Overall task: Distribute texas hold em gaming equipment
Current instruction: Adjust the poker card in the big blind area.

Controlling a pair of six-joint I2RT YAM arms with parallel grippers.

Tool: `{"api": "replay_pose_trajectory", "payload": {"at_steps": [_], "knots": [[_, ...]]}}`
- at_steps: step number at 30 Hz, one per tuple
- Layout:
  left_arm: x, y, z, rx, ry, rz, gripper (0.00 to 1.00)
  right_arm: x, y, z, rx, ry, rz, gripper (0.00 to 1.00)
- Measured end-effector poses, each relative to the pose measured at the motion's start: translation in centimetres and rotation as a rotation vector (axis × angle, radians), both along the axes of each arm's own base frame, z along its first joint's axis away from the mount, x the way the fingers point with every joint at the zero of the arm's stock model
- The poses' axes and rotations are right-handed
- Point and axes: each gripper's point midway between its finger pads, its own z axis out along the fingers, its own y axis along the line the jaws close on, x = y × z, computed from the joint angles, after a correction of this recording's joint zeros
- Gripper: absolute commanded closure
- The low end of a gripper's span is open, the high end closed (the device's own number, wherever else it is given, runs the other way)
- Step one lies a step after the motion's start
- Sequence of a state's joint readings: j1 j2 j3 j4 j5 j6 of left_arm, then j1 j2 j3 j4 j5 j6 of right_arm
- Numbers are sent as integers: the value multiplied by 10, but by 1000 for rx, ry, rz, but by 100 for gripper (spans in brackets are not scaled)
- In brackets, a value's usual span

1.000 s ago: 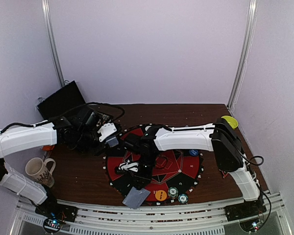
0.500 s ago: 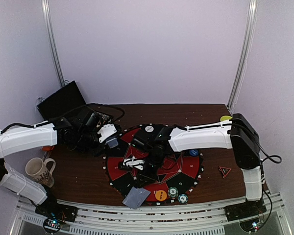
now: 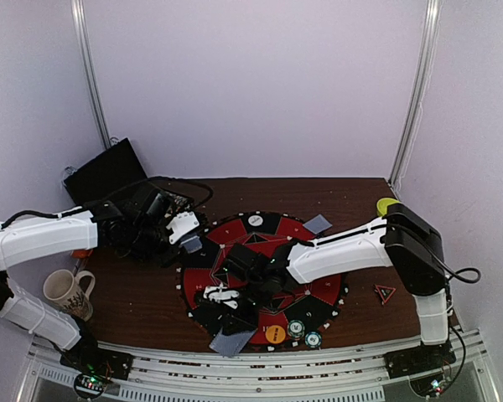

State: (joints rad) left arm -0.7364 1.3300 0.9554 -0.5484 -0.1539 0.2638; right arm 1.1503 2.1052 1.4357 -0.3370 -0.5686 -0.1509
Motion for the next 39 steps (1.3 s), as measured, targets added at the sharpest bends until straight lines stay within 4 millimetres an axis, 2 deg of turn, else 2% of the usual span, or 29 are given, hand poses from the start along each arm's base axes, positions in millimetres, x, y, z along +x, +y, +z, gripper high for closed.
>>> {"api": "replay_pose_trajectory", "payload": {"at_steps": [2, 9, 18, 25, 27, 30, 35, 37, 39], "knots": [[0, 0, 0, 0, 0, 0, 48, 3, -4, -8, -13, -5, -26, 89], [0, 0, 0, 0, 0, 1, 48, 14, -9, -8, 16, -36, -114, 89], [0, 1, 0, 0, 0, 2, 48, 20, -13, -6, 12, -49, -173, 92], [1, 1, 0, 0, 0, 2, 48, 22, -14, -4, 7, -34, -222, 87], [1, 1, 0, 0, 0, 2, 48, 18, -16, 1, 13, -30, -224, 87], [0, 1, 0, 0, 0, 2, 48, 16, -17, 21, 48, -32, -231, 87], [0, 1, 0, 0, 0, 2, 48, 26, -17, 55, 123, -44, -277, 87], [0, 1, 0, 1, 0, 1, 48, 38, -25, 56, 117, -64, -331, 87], [0, 1, 0, 1, 0, 0, 48, 49, -34, 48, 85, -92, -379, 88]]}}
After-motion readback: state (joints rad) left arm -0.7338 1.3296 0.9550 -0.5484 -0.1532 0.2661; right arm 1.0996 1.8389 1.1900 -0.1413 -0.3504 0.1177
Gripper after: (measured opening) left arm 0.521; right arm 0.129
